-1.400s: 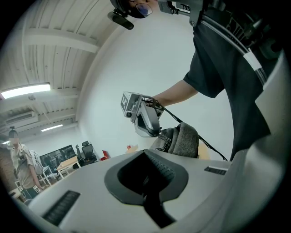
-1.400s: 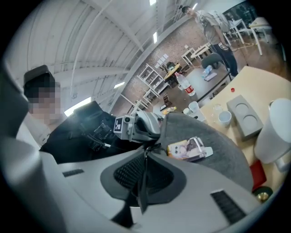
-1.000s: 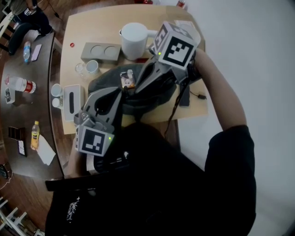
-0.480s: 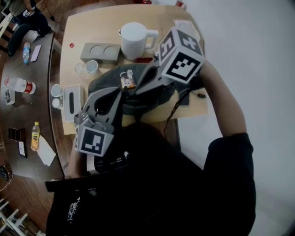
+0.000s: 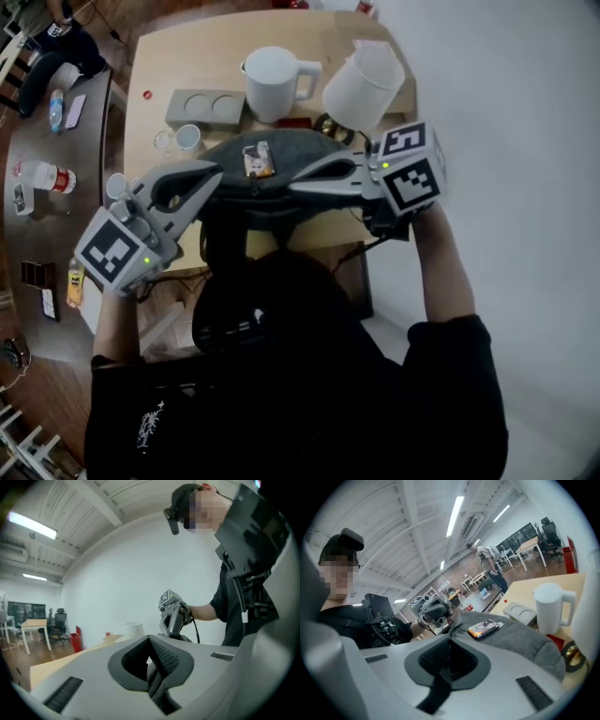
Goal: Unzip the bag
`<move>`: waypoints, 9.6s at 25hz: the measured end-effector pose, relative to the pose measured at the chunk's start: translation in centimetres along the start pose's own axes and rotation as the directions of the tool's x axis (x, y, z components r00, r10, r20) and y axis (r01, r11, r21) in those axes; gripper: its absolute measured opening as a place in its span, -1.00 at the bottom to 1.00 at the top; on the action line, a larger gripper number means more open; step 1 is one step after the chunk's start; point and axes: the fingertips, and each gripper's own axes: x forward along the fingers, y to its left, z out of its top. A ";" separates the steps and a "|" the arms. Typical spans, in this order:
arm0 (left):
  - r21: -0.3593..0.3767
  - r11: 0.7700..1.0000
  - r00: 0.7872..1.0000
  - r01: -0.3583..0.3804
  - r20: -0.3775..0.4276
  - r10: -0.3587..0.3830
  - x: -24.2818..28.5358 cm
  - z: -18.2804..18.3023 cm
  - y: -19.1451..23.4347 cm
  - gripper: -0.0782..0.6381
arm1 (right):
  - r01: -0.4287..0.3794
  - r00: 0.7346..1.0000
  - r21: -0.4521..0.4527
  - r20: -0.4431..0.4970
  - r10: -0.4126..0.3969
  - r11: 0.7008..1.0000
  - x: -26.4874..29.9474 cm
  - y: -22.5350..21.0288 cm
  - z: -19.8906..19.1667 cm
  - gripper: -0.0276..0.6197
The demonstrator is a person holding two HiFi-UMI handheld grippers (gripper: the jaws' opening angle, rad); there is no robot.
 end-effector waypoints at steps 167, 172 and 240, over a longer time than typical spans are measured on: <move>-0.644 0.742 0.963 0.187 -0.031 -0.269 -2.4 -2.6 3.7 -0.77 | 0.271 0.889 0.051 0.371 -0.270 0.961 -6.3 -3.3 2.2 -0.89; -0.643 0.744 0.965 0.180 -0.030 -0.259 -2.6 -2.6 3.9 -0.77 | 0.273 0.886 0.054 0.375 -0.273 0.960 -6.4 -3.4 2.2 -0.89; -0.697 0.713 0.993 0.082 -0.005 -0.120 -5.6 -4.2 7.5 -0.77 | 0.291 0.844 0.141 0.428 -0.324 0.946 -10.9 -6.3 0.9 -0.89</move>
